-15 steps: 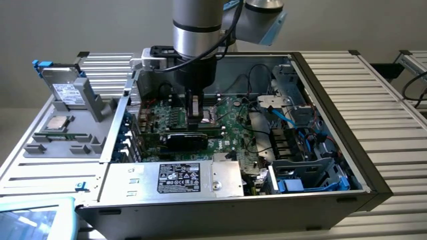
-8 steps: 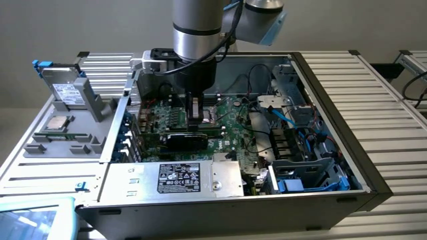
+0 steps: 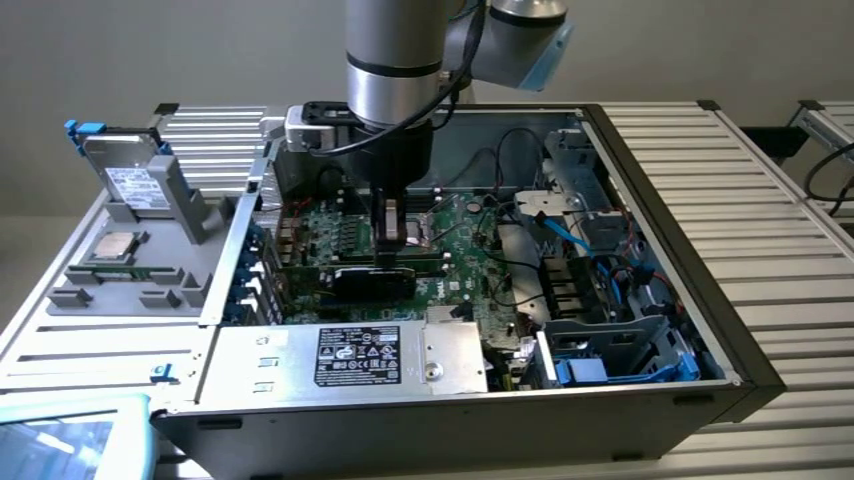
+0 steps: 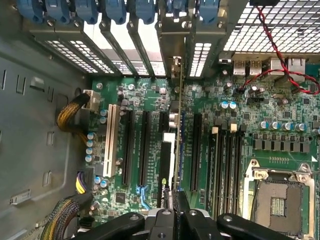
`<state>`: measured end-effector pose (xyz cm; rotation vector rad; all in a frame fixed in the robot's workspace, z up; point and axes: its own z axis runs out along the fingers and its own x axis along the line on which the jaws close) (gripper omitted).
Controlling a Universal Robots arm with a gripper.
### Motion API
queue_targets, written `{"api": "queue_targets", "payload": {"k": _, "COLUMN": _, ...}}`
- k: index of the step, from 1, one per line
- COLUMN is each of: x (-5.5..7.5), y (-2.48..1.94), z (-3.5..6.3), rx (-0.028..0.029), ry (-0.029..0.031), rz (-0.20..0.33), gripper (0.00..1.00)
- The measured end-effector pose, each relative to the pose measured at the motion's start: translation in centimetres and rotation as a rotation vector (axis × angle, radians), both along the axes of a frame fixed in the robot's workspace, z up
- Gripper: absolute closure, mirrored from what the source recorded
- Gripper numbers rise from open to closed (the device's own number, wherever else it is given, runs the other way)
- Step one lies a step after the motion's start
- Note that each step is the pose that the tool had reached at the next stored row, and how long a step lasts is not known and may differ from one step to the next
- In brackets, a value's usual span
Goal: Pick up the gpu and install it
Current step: 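Press down on the gpu until it lock into place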
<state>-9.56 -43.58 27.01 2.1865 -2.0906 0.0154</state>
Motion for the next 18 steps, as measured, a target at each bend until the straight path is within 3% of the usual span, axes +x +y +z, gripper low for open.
{"api": "queue_targets", "payload": {"k": 3, "x": 0.0, "y": 0.0, "z": -0.03, "rx": 0.0001, "ry": 0.0, "rz": 0.0, "gripper": 0.88}}
{"api": "queue_targets", "payload": {"k": 11, "x": 0.0, "y": -0.01, "z": -0.98, "rx": 0.0116, "ry": -0.0008, "rz": 0.0, "gripper": 0.88}}
{"api": "queue_targets", "payload": {"k": 14, "x": 0.0, "y": 0.01, "z": -1.0, "rx": 0.0124, "ry": -0.0011, "rz": 0.0, "gripper": 0.88}}
{"api": "queue_targets", "payload": {"k": 16, "x": 0.0, "y": 0.05, "z": -0.47, "rx": 0.0155, "ry": -0.0015, "rz": 0.0, "gripper": 0.88}}
{"api": "queue_targets", "payload": {"k": 18, "x": 0.0, "y": 0.01, "z": 0.54, "rx": 0.013, "ry": 0.0007, "rz": 0.0, "gripper": 0.88}}
